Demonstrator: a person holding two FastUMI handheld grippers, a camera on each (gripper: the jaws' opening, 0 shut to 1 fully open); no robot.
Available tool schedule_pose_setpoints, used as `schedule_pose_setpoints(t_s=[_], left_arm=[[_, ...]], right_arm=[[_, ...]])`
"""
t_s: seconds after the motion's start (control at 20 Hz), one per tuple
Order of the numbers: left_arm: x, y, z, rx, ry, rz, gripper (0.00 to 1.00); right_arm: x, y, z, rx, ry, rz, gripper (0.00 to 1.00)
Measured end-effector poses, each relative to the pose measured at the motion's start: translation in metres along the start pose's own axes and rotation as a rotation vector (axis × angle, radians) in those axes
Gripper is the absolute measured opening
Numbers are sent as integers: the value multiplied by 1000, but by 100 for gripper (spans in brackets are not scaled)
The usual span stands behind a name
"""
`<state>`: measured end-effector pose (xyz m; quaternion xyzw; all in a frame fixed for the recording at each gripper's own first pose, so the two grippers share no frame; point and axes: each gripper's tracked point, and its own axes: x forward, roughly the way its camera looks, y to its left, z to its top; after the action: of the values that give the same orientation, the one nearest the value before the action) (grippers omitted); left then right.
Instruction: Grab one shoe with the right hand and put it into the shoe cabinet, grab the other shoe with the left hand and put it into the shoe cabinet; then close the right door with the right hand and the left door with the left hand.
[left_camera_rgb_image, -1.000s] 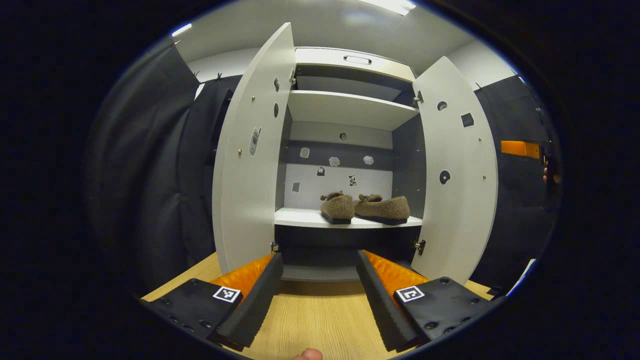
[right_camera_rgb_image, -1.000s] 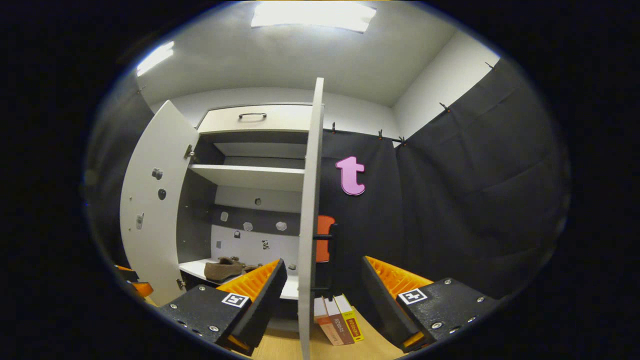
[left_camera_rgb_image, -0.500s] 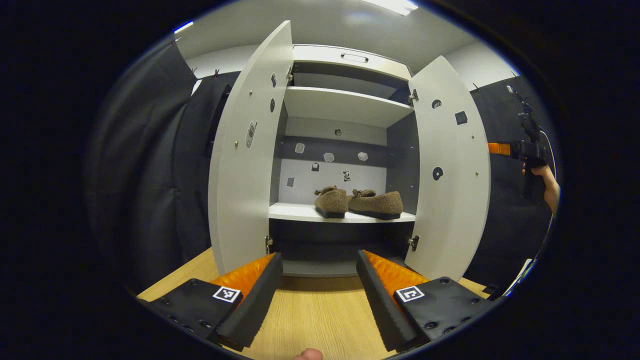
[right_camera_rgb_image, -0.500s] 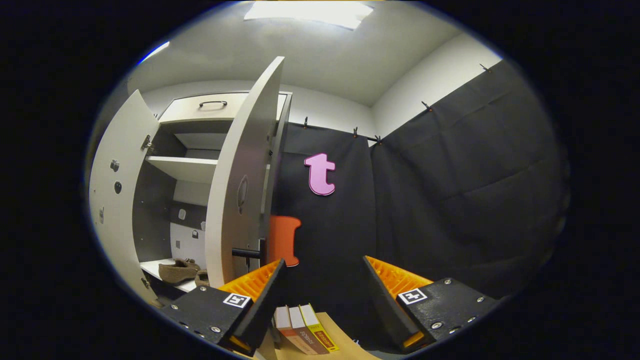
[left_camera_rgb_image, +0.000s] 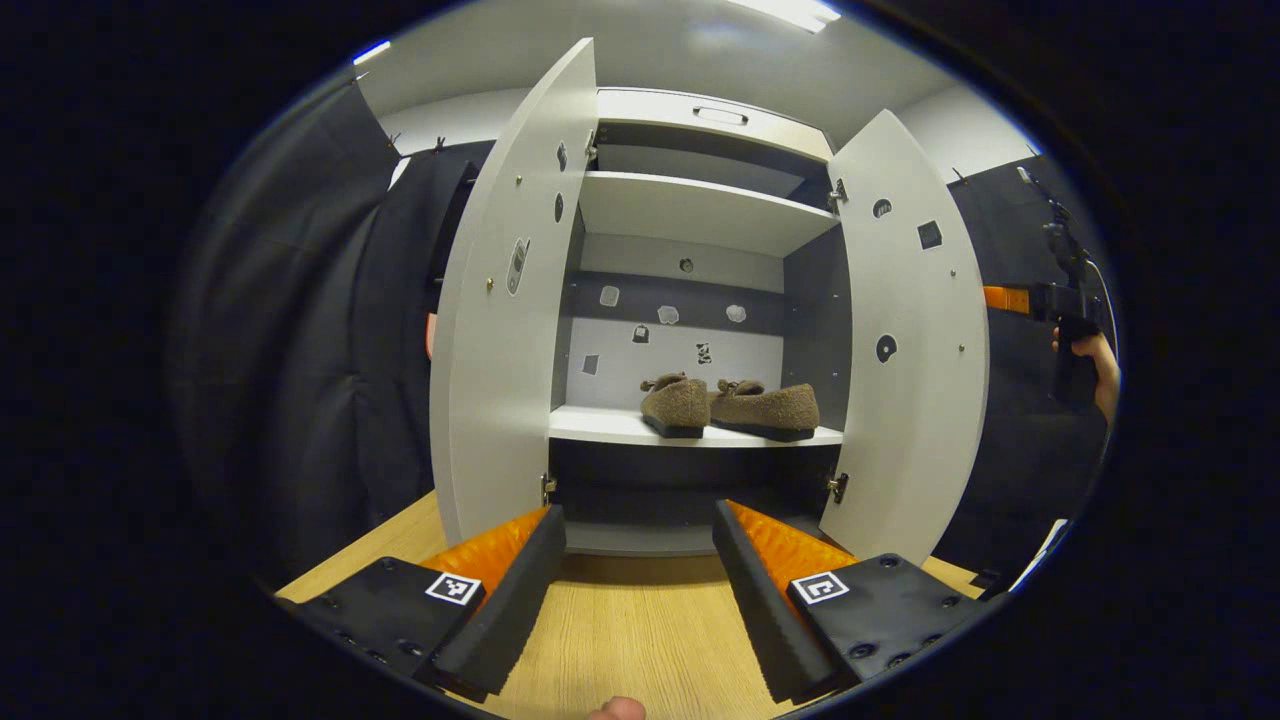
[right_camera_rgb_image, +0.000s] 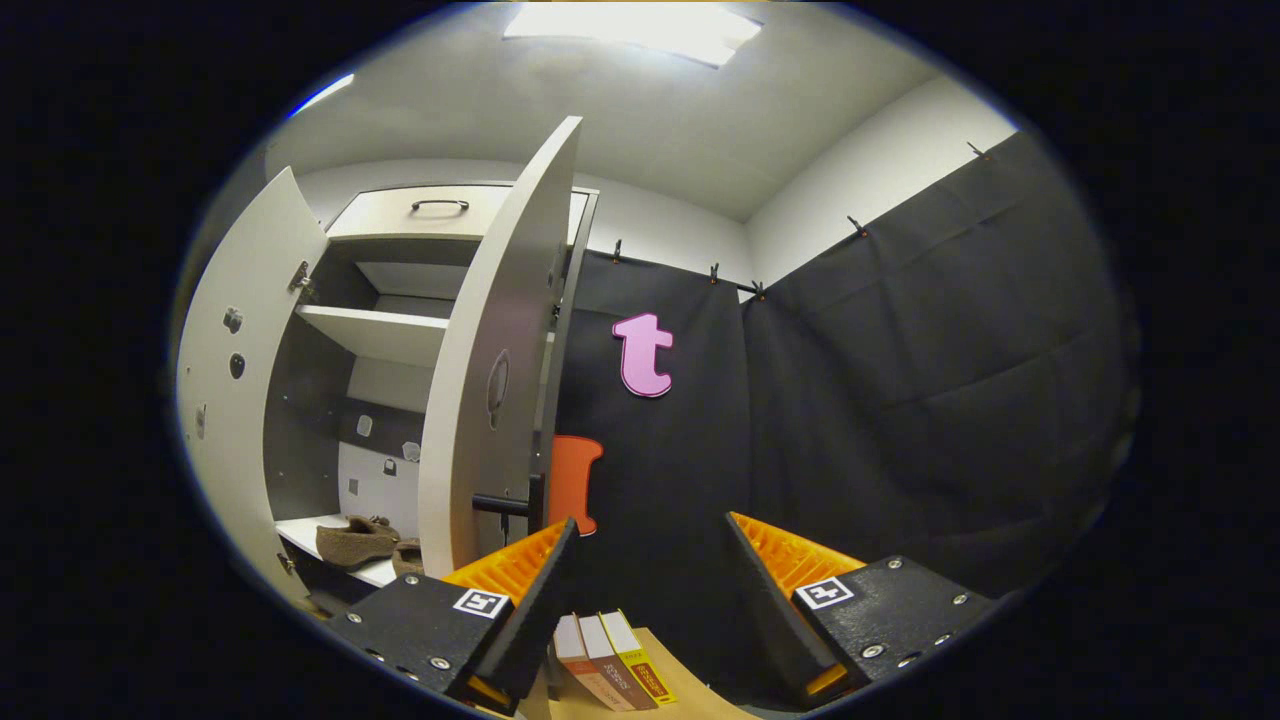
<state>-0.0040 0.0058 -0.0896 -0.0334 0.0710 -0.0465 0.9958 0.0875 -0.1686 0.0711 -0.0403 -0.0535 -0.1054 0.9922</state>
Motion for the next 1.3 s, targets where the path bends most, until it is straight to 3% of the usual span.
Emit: schedule_pose_setpoints(t_s=[0.45,0.5,0.55,0.6,0.65,0.7,0.8,0.85,0.95,1.3], left_arm=[[0,7,-9,-6,19,13,96],[0,8,-10,-10,20,17,94],[0,10,-9,-14,19,24,100],[-1,13,-9,-18,18,30,100],[-1,15,-9,-20,16,38,100],[-3,17,-10,-20,18,45,100],[-3,23,-11,-19,19,58,97],[-3,25,-10,-17,20,63,100],[-3,29,-10,-8,16,75,97],[-2,37,-10,5,14,97,100]], right_arm=[[-10,103,4,46,15,193,88],[-10,117,3,51,18,219,97],[-8,129,3,59,21,241,89],[-6,142,3,73,20,265,89],[-4,155,3,97,17,289,97],[0,165,1,116,21,303,91],[8,176,-2,121,22,312,97],[9,181,-3,126,25,318,93],[13,192,-6,141,33,341,93],[32,212,-34,176,100,378,93]])
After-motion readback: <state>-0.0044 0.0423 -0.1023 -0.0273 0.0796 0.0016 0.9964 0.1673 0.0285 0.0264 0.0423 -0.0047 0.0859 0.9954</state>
